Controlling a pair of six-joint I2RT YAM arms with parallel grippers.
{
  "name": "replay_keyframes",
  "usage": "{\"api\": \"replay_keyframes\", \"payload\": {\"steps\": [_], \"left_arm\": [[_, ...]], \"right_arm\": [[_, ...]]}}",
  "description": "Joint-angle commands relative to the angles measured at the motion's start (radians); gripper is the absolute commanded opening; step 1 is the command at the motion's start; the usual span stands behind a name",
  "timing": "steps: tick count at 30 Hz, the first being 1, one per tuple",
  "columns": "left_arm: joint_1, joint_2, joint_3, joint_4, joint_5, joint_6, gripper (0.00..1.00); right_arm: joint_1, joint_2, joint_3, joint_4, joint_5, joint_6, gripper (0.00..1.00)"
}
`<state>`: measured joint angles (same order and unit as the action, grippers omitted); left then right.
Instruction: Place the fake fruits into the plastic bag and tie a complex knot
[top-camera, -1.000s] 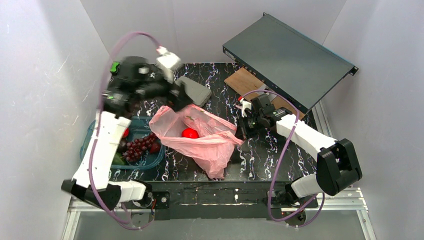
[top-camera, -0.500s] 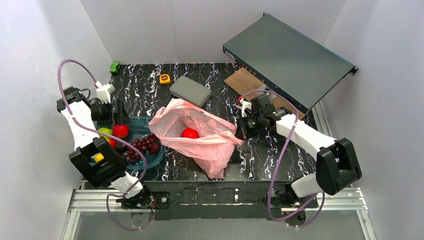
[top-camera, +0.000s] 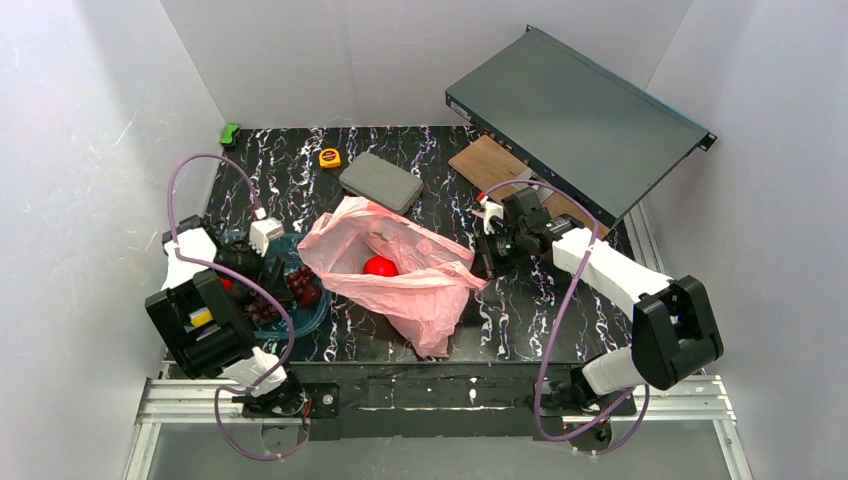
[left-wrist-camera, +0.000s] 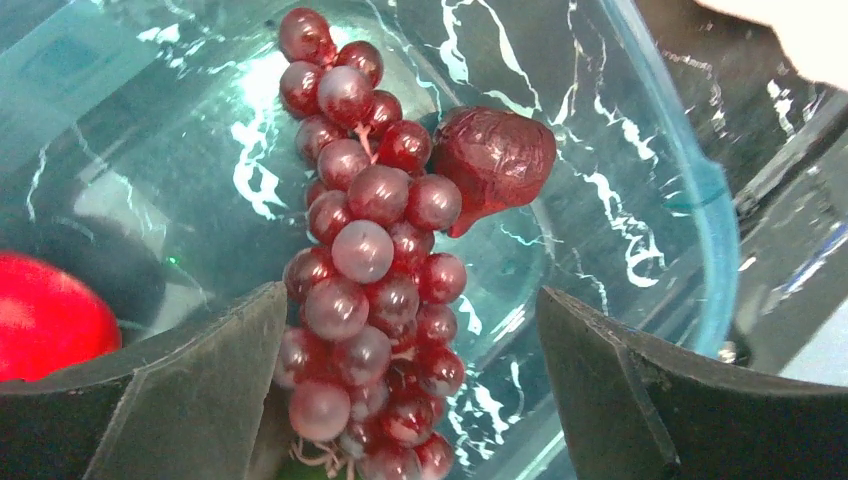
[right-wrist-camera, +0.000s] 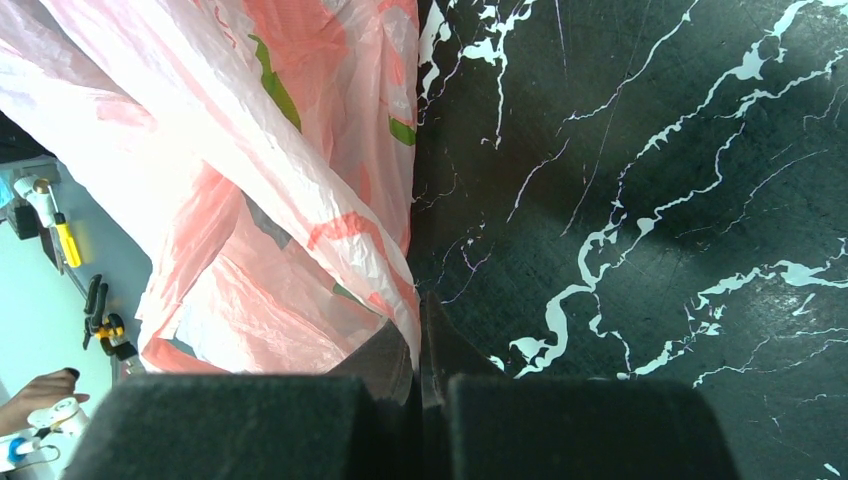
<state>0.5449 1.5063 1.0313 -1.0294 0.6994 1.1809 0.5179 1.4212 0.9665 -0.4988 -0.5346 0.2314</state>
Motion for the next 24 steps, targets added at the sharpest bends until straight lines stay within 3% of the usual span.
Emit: {"api": "replay_keyframes", "payload": {"steps": [1,4,8,13,16,24], "left_arm": [[-0.057,-0.009,-0.058,0.076,0.018,0.194,0.93],[-0.091,0.006,-0.093,0.135,-0.029,0.204,0.9],[-0.12,0.04,-0.117,0.24,-0.108,0.129,0.76],[-0.109,0.061,0.016,0.12,-0.047,-0.004,0.24],[-0.1,0.04,0.107,0.007,0.029,-0.07,0.02],[-0.04,0.0,0.272,-0.101,0.101,-0.216,0.0]], "right_arm": [[-0.004,0.015,0.033,-0.006,-0.016,-0.009,0.01],[-0.004,0.02,0.037,-0.008,-0.015,-0.01,0.01],[-0.005,0.021,0.035,-0.01,-0.016,-0.013,0.01],[-0.006,0.018,0.031,-0.01,-0.018,-0.015,0.01],[-0.006,0.016,0.03,-0.008,-0.019,-0.015,0.01],[-0.006,0.02,0.034,-0.008,-0.027,-0.015,0.01]]}}
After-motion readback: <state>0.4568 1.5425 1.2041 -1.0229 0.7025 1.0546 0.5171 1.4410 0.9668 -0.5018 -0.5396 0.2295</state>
